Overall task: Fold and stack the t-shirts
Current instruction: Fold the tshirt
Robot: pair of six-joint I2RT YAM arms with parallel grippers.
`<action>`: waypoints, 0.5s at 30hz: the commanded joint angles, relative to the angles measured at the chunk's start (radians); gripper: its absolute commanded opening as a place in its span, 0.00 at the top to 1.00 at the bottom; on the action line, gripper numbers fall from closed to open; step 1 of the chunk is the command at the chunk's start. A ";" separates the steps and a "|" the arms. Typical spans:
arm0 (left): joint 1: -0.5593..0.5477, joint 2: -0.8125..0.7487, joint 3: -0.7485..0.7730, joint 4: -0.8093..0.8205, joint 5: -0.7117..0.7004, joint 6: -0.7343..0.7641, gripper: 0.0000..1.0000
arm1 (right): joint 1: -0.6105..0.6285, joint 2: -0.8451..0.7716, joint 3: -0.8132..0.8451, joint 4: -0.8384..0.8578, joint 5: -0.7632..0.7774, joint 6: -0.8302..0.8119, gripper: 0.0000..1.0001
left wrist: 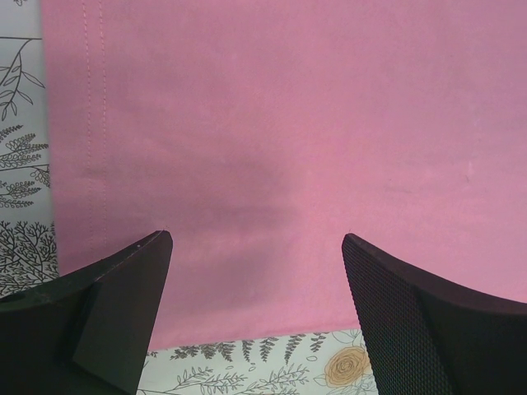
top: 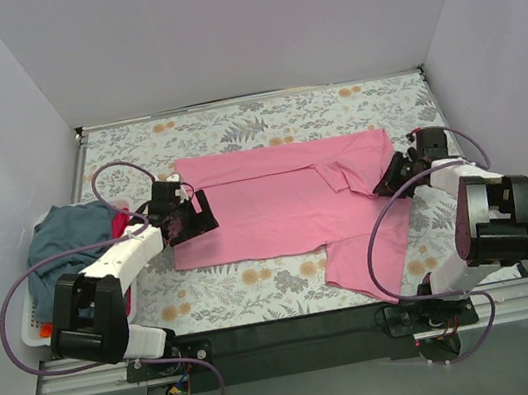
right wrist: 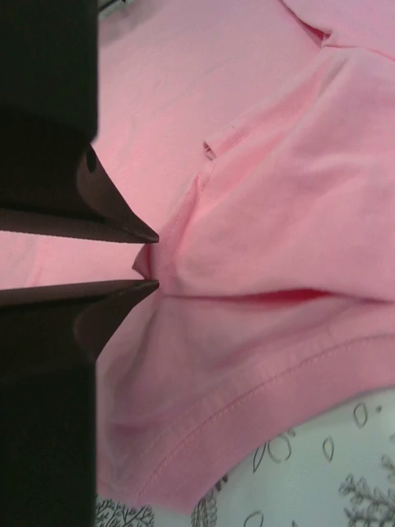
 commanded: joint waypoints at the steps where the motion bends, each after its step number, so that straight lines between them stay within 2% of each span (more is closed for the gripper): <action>1: -0.004 -0.003 0.030 -0.007 0.006 0.014 0.22 | 0.072 -0.065 0.079 -0.021 0.056 -0.086 0.70; 3: -0.004 -0.003 0.031 -0.007 0.006 0.014 0.22 | 0.119 -0.088 0.107 -0.025 0.128 -0.140 0.64; 6: -0.004 -0.003 0.030 -0.009 0.002 0.014 0.22 | 0.254 -0.090 0.164 -0.024 0.205 -0.238 0.64; 9: -0.004 -0.005 0.030 -0.007 0.002 0.014 0.22 | 0.329 -0.046 0.217 -0.019 0.216 -0.334 0.65; 15: -0.002 -0.003 0.028 -0.009 0.002 0.014 0.22 | 0.402 0.038 0.284 -0.024 0.236 -0.450 0.65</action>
